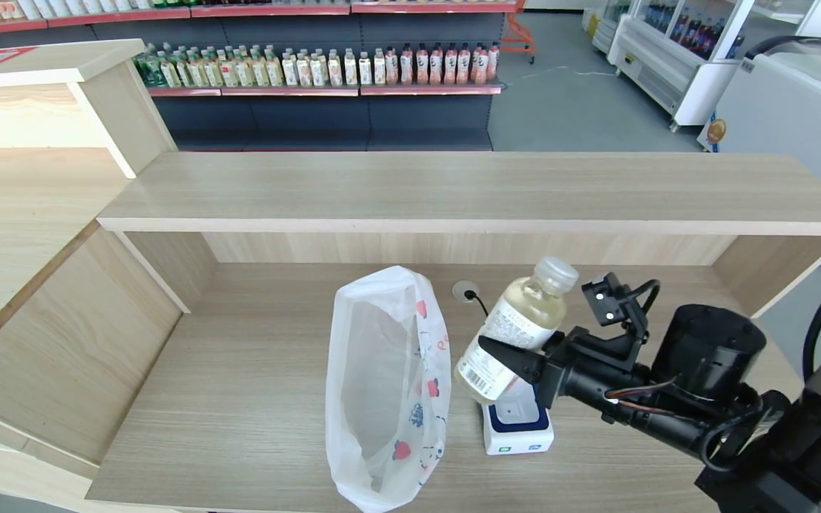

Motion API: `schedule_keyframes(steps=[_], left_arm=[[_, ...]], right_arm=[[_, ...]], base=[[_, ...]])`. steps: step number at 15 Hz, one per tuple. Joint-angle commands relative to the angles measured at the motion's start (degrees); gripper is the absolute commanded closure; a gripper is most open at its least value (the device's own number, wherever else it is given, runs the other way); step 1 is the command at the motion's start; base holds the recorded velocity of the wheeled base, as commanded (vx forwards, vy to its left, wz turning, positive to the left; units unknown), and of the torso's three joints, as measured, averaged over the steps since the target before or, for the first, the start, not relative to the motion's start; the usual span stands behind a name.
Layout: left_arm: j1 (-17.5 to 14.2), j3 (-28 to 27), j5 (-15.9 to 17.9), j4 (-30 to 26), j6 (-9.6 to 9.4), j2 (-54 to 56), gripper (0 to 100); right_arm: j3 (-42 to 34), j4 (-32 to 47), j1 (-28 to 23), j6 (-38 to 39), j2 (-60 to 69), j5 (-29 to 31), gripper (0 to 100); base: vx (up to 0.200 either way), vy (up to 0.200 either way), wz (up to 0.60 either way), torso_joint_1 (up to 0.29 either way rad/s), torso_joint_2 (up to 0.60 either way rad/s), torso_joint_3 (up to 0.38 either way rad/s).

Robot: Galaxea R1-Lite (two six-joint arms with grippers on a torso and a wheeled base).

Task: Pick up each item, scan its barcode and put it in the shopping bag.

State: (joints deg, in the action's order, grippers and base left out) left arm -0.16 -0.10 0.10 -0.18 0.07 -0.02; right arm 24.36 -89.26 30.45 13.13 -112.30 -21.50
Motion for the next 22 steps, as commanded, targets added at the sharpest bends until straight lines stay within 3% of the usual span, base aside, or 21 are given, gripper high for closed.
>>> schedule_keyframes(steps=[1,5,11,17,22], left_arm=[[0.0,0.0,0.0,0.0,0.01,0.0,0],[0.0,0.0,0.0,0.0,0.01,0.0,0],[0.0,0.0,0.0,0.0,0.01,0.0,0],[0.0,0.0,0.0,0.0,0.01,0.0,0],[0.0,0.0,0.0,0.0,0.01,0.0,0]], right_arm=[[4.3,-0.6,2.2,3.3,-6.7,-0.2,100],[12.3,5.7,2.5,4.1,-11.3,-0.4,100],[15.6,7.2,2.5,4.4,-16.8,-0.3,100],[22.9,16.2,3.8,4.4,-18.7,-0.4,100],[24.6,16.8,4.2,4.4,-20.2,-4.8,100]], base=[[0.0,0.0,0.0,0.0,0.0,0.0],[0.0,0.0,0.0,0.0,0.0,0.0],[0.0,0.0,0.0,0.0,0.0,0.0],[0.0,0.0,0.0,0.0,0.0,0.0],[0.0,0.0,0.0,0.0,0.0,0.0]])
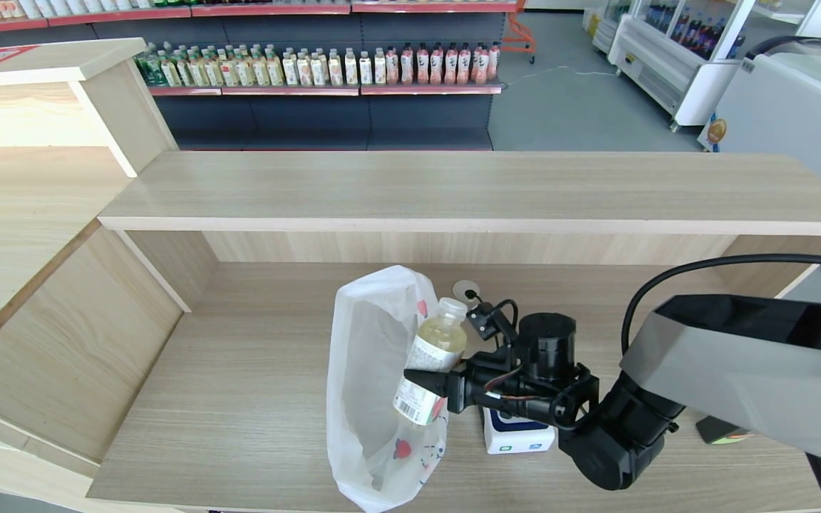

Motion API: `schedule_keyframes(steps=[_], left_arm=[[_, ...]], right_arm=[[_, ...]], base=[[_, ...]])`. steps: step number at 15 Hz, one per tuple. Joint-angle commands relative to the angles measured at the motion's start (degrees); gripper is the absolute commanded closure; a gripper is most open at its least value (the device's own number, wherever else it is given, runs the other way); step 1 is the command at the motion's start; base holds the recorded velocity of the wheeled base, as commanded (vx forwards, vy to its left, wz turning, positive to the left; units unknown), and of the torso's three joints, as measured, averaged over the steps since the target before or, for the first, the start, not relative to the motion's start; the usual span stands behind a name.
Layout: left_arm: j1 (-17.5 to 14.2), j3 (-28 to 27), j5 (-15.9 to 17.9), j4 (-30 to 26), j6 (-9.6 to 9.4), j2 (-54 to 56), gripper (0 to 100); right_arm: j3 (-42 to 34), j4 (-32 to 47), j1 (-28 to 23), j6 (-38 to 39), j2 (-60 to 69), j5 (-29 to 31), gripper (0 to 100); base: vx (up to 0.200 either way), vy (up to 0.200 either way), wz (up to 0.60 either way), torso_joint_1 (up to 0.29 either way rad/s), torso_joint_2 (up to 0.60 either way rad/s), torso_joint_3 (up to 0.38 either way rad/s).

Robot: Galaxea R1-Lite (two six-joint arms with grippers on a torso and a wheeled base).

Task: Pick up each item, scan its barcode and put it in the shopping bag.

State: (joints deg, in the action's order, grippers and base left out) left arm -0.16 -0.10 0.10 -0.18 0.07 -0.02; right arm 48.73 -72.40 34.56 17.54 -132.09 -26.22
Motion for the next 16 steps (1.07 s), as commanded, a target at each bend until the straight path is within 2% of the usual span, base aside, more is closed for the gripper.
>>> schedule_keyframes(steps=[1,3,4,10,13,16], left_arm=[[0.0,0.0,0.0,0.0,0.01,0.0,0],[0.0,0.0,0.0,0.0,0.01,0.0,0],[0.0,0.0,0.0,0.0,0.01,0.0,0],[0.0,0.0,0.0,0.0,0.01,0.0,0],[0.0,0.0,0.0,0.0,0.01,0.0,0],[0.0,0.0,0.0,0.0,0.01,0.0,0]], right_arm=[[0.6,0.3,0.1,0.0,-0.6,-0.7,100],[1.2,1.3,0.4,0.4,-1.0,-1.5,100],[2.3,2.1,0.6,0.5,-1.0,-1.4,0],[6.5,2.5,0.1,3.1,-1.0,-1.4,0],[6.2,2.1,-2.7,10.1,2.4,-1.2,0],[4.5,2.1,-6.0,10.8,5.6,-0.7,0]], base=[[0.0,0.0,0.0,0.0,0.0,0.0],[0.0,0.0,0.0,0.0,0.0,0.0],[0.0,0.0,0.0,0.0,0.0,0.0],[0.0,0.0,0.0,0.0,0.0,0.0],[0.0,0.0,0.0,0.0,0.0,0.0],[0.0,0.0,0.0,0.0,0.0,0.0]])
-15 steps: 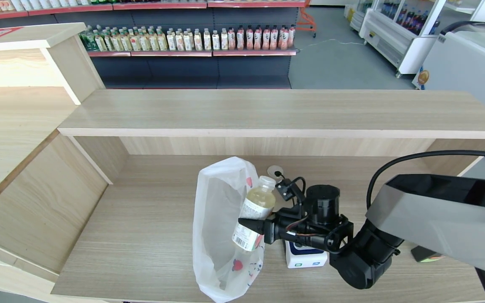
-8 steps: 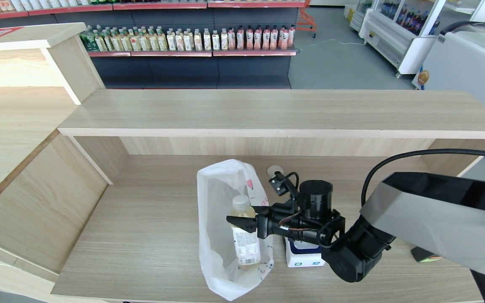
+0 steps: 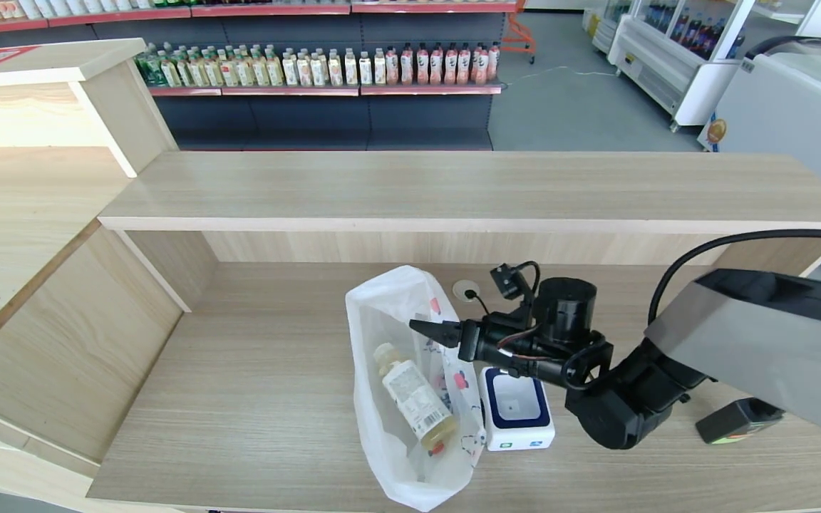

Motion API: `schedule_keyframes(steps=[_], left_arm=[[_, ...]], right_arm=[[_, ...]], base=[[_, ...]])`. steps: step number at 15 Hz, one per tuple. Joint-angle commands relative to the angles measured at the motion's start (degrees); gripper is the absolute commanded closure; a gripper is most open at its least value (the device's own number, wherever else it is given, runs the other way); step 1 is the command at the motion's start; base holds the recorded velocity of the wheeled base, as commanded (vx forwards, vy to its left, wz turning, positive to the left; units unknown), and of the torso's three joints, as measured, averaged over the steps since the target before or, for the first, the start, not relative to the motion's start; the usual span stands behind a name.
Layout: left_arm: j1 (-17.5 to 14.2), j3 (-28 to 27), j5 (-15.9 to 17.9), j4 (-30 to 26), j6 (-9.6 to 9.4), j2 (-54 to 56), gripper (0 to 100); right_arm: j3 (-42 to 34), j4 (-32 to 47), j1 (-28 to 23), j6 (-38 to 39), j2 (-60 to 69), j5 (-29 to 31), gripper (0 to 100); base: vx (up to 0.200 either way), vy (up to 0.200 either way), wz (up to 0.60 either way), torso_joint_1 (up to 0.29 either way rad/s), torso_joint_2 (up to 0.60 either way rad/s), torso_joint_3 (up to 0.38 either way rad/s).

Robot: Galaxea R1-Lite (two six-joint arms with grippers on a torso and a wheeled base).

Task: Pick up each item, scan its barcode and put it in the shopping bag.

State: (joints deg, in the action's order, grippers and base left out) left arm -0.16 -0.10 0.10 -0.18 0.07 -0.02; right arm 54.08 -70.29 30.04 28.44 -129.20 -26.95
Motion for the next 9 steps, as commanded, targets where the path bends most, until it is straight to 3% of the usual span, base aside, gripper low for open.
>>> schedule_keyframes(steps=[1,4,7,9], left_arm=[[0.0,0.0,0.0,0.0,0.01,0.0,0],[0.0,0.0,0.0,0.0,0.1,0.0,0],[0.0,0.0,0.0,0.0,0.01,0.0,0],[0.0,0.0,0.0,0.0,0.01,0.0,0]], right_arm=[[-1.8,0.2,-3.1,-0.4,4.9,1.5,0],[-5.1,1.9,-8.9,-7.3,12.2,6.8,0],[-15.1,10.4,-16.8,-23.5,27.4,6.9,0],[-25.4,13.3,-22.1,-32.9,37.9,10.6,0]], base=[[0.0,0.0,0.0,0.0,0.0,0.0],[0.0,0.0,0.0,0.0,0.0,0.0],[0.0,0.0,0.0,0.0,0.0,0.0],[0.0,0.0,0.0,0.0,0.0,0.0]])
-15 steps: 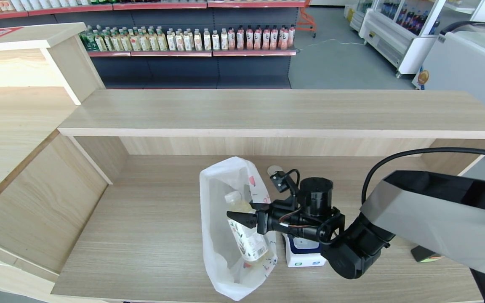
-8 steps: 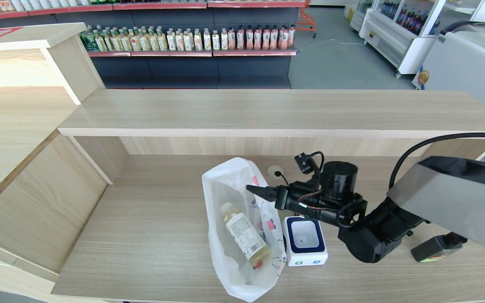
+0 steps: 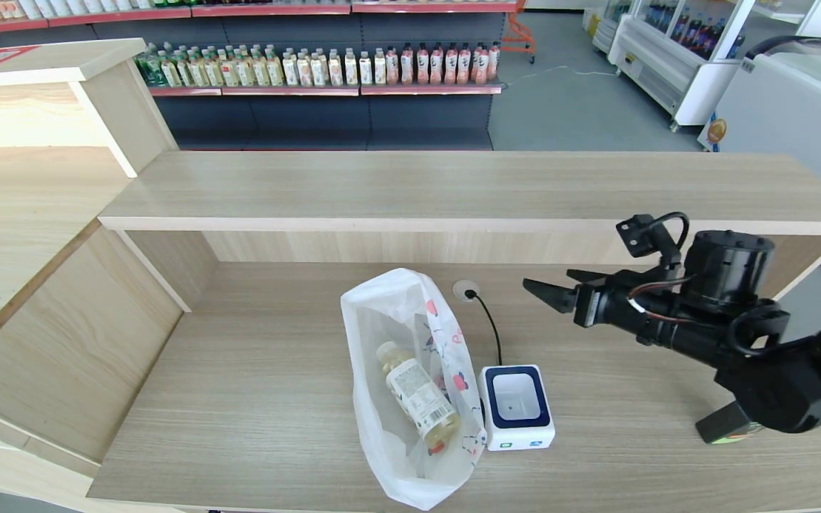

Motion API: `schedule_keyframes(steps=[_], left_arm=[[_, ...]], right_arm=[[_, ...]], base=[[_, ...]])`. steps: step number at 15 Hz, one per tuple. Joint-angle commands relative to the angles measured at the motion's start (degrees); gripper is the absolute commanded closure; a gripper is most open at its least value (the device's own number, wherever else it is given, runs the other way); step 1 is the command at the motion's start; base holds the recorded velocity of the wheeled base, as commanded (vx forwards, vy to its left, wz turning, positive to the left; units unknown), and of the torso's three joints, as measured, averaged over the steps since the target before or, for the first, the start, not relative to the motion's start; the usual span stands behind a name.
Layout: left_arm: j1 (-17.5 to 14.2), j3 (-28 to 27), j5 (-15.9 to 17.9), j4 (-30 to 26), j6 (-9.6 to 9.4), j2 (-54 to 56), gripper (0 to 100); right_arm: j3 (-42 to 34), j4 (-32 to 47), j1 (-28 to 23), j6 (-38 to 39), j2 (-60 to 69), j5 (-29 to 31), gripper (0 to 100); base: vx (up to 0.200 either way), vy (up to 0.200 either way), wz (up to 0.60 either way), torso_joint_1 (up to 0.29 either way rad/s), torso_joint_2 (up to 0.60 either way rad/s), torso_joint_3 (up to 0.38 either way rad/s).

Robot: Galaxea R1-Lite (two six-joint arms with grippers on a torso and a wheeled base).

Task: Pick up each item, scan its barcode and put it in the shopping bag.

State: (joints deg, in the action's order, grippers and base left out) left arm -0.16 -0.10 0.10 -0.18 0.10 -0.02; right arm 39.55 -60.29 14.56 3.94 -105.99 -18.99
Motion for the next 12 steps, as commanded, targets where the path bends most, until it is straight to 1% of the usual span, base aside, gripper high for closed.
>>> schedule_keyframes(steps=[1,2,3,4,6,7,8,10,12], left_arm=[[0.0,0.0,0.0,0.0,-0.01,0.0,0],[0.0,0.0,0.0,0.0,-0.01,0.0,0],[0.0,0.0,0.0,0.0,-0.01,0.0,0],[0.0,0.0,0.0,0.0,-0.01,0.0,0],[0.0,0.0,0.0,0.0,-0.01,0.0,0],[0.0,0.0,0.0,0.0,-0.01,0.0,0],[0.0,0.0,0.0,0.0,-0.01,0.0,0],[0.0,0.0,0.0,0.0,0.08,0.0,0],[0.0,0.0,0.0,0.0,0.08,0.0,0]], right_arm=[[-15.4,3.2,-8.0,-9.2,20.1,4.4,0],[-19.3,3.9,-9.2,-8.9,25.3,6.3,0],[-24.2,4.4,-11.5,-9.1,30.2,8.2,0],[-28.1,4.8,-14.2,-9.7,34.7,8.6,0],[-32.4,8.5,-22.6,-10.9,40.8,8.7,0],[-33.6,12.0,-27.3,-11.0,43.8,8.6,0],[-33.8,15.6,-29.2,-10.9,46.7,8.6,0],[-33.9,22.2,-31.2,-10.7,52.1,8.8,0],[-33.9,26.8,-31.5,-10.8,56.6,8.7,0]], base=[[0.0,0.0,0.0,0.0,0.0,0.0],[0.0,0.0,0.0,0.0,0.0,0.0],[0.0,0.0,0.0,0.0,0.0,0.0],[0.0,0.0,0.0,0.0,0.0,0.0],[0.0,0.0,0.0,0.0,0.0,0.0],[0.0,0.0,0.0,0.0,0.0,0.0],[0.0,0.0,0.0,0.0,0.0,0.0],[0.0,0.0,0.0,0.0,0.0,0.0],[0.0,0.0,0.0,0.0,0.0,0.0]])
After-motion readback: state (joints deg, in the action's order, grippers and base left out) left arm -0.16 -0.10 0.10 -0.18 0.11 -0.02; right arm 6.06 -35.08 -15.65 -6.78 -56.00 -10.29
